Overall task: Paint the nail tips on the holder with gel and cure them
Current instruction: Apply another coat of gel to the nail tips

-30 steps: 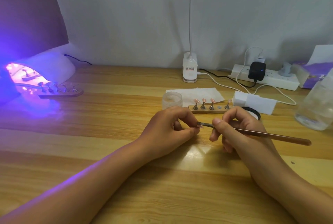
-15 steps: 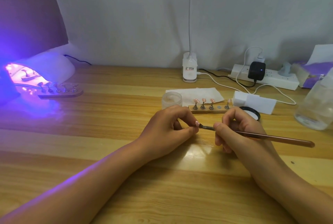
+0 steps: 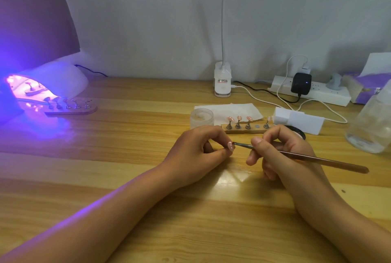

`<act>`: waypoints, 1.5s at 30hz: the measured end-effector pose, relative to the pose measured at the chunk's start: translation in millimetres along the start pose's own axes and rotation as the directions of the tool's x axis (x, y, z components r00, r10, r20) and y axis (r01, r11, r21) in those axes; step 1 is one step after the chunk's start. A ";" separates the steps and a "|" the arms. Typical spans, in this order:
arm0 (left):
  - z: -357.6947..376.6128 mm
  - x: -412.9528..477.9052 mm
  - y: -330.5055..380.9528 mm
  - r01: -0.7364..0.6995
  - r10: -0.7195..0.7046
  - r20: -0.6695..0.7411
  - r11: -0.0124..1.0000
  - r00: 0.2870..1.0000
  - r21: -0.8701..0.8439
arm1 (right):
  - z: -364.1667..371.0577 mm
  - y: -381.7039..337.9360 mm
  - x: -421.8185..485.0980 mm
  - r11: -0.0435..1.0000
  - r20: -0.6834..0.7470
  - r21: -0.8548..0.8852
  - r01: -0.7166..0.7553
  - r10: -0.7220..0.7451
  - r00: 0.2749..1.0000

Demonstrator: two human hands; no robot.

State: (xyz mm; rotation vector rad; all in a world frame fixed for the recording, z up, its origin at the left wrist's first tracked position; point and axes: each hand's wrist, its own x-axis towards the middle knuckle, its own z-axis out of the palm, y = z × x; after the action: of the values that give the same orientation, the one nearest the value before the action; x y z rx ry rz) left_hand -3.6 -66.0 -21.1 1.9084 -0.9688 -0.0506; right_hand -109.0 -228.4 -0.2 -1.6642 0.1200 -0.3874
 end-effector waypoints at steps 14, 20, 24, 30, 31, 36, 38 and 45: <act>0.1 -0.3 2.1 0.002 -0.002 0.008 1.000 1.000 -0.011 | -0.9 5.5 2.0 0.988 0.045 -0.151 -0.012 0.019 0.999; -0.1 0.3 2.5 0.000 0.000 0.002 1.000 1.000 -0.011 | -2.5 6.5 2.0 0.994 0.006 -0.103 0.023 -0.022 1.000; 0.4 0.0 4.2 -0.005 0.005 0.005 1.000 1.000 -0.004 | -2.6 3.0 0.2 0.999 0.020 -0.029 0.032 -0.031 0.999; -0.8 -0.3 4.9 0.003 -0.003 0.008 1.000 1.000 -0.009 | -0.3 3.5 2.8 0.996 0.057 -0.092 -0.001 0.006 0.998; -0.8 -0.3 5.0 0.005 -0.005 0.007 1.000 1.000 -0.009 | -0.7 4.7 3.7 0.994 0.051 -0.108 -0.004 0.010 0.999; 0.4 -0.4 5.0 0.014 -0.015 -0.007 1.000 1.000 -0.017 | -2.3 6.7 2.0 0.991 0.034 -0.132 0.006 -0.002 0.999; 0.1 -0.1 4.4 0.016 -0.017 -0.008 1.000 1.000 -0.023 | -2.9 6.0 1.0 0.993 0.017 -0.119 0.010 -0.009 1.000; 0.0 0.4 0.7 0.012 -0.013 -0.014 1.000 1.000 -0.017 | 0.4 2.4 1.2 0.998 0.053 -0.052 0.031 -0.028 0.998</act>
State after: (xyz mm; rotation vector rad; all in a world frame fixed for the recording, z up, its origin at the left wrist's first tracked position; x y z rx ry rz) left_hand -3.7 -66.4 -20.4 1.8969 -0.9443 -0.0524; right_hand -107.4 -228.6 -2.3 -1.7284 0.0674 -0.3661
